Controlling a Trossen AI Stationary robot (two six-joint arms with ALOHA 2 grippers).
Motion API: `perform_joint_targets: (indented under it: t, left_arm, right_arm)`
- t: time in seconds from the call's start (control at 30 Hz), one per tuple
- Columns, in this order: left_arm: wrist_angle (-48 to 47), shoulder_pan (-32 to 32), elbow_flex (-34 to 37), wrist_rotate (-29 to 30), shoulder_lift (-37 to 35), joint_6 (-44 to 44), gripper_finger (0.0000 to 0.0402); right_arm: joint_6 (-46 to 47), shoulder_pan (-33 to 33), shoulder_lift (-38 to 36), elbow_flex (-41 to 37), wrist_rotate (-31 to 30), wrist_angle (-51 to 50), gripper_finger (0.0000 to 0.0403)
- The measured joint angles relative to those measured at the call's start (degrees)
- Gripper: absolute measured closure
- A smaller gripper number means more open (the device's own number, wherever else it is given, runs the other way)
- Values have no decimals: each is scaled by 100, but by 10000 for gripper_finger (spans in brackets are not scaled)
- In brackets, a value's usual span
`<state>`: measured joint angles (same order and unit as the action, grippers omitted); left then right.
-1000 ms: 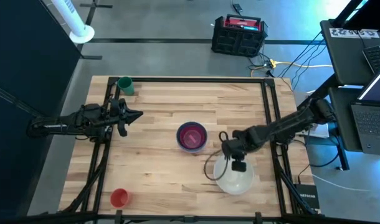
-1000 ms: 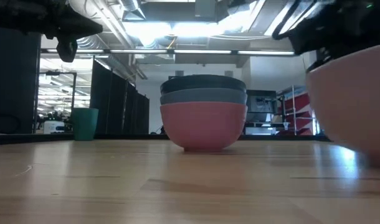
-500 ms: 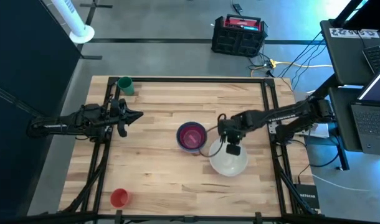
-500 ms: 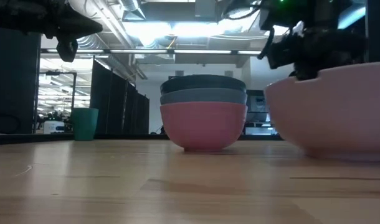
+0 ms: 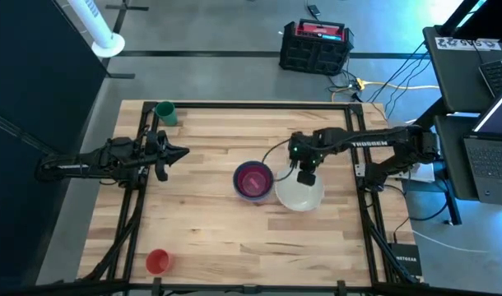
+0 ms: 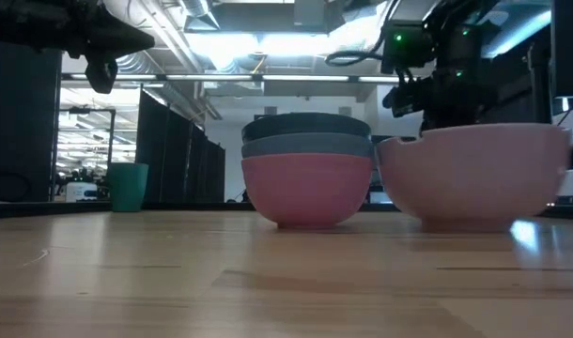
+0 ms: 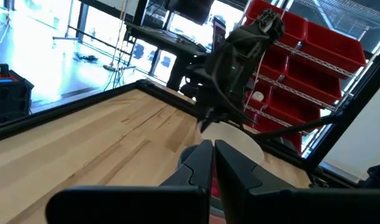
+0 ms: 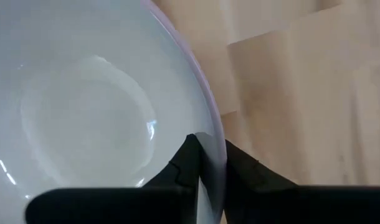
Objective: Nest bowls inside each other
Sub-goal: Move the white bowl to the right of the stacked bowls
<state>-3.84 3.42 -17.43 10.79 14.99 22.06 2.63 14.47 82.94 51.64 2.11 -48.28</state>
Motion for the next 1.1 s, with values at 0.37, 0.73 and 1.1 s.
perform_joint_targets:
  t: [0.37, 0.73, 1.1]
  left_arm:
    - [0, 0, 0, 0, -1, 4, 402]
    - [-2, -1, 0, 2, 1, 4, 402]
    - [-20, 0, 0, 2, 1, -12, 402]
  right_arm:
    - [-191, 273, 22, -2, 100, 130, 375]
    - [-168, 323, 48, 26, 482, -3, 246]
    - [-515, -145, -140, 933, 566, -283, 183]
